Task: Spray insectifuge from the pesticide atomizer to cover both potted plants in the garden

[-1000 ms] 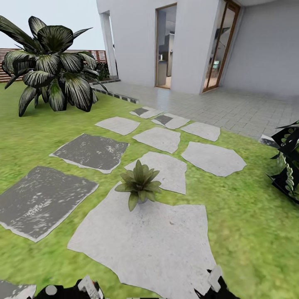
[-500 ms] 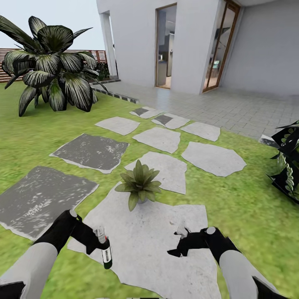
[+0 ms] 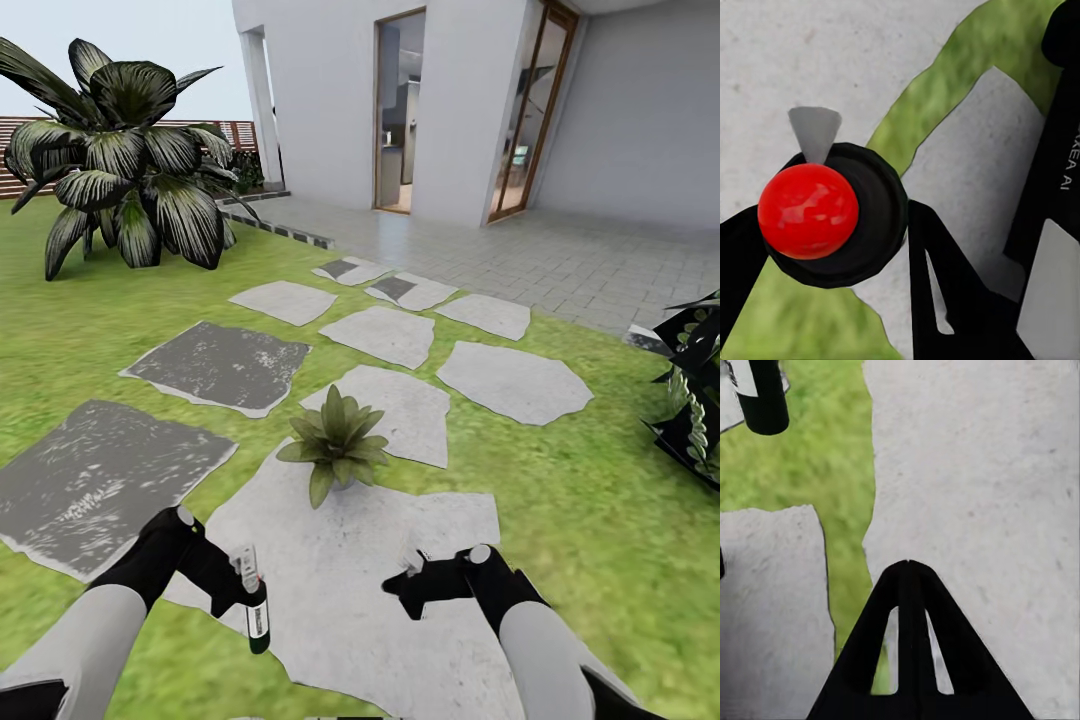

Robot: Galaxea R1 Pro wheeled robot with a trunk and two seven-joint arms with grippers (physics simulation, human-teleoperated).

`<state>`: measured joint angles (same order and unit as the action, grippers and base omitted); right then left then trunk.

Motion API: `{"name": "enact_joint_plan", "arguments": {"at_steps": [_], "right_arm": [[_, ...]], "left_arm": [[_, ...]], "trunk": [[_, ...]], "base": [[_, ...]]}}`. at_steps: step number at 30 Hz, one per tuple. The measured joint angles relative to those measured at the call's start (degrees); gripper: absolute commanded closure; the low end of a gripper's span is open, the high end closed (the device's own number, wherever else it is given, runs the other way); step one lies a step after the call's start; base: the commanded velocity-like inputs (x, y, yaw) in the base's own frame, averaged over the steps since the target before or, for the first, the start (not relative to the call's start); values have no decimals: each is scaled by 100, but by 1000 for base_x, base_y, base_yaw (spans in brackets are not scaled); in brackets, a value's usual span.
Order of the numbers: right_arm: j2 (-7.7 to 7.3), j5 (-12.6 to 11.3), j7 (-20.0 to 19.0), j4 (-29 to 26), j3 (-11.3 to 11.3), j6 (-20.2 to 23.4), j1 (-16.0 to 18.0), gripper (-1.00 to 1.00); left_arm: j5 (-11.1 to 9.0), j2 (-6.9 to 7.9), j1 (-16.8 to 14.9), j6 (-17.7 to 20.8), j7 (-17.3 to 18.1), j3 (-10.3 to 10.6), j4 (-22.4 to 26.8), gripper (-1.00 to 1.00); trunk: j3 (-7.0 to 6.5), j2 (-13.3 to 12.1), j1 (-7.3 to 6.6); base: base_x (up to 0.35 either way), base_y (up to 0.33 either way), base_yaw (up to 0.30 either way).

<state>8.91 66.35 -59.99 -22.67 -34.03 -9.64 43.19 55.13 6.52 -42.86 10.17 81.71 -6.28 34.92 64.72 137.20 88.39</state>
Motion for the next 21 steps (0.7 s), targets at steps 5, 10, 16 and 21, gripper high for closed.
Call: {"name": "enact_joint_plan", "arguments": {"at_steps": [5, 10, 16, 21], "right_arm": [[102, 2, -219, -8, 3, 3, 39, 100], [102, 2, -243, 4, 42, 7, 98, 100], [102, -6, -256, 8, 459, 12, 107, 100], [102, -10, -314, 8, 501, 12, 107, 100]], "left_arm": [[11, -173, 20, -45, -135, 161, 0, 100], [24, -349, 24, -43, -380, 552, -1, 100], [42, -645, 17, -40, -527, 774, -2, 100], [41, -700, 12, -3, -773, 1103, -2, 100]], "trunk": [[0, 0, 0], [0, 0, 0], [0, 0, 0], [0, 0, 0]], "base": [[0, 0, 0], [0, 0, 0], [0, 0, 0], [0, 0, 0]]}}
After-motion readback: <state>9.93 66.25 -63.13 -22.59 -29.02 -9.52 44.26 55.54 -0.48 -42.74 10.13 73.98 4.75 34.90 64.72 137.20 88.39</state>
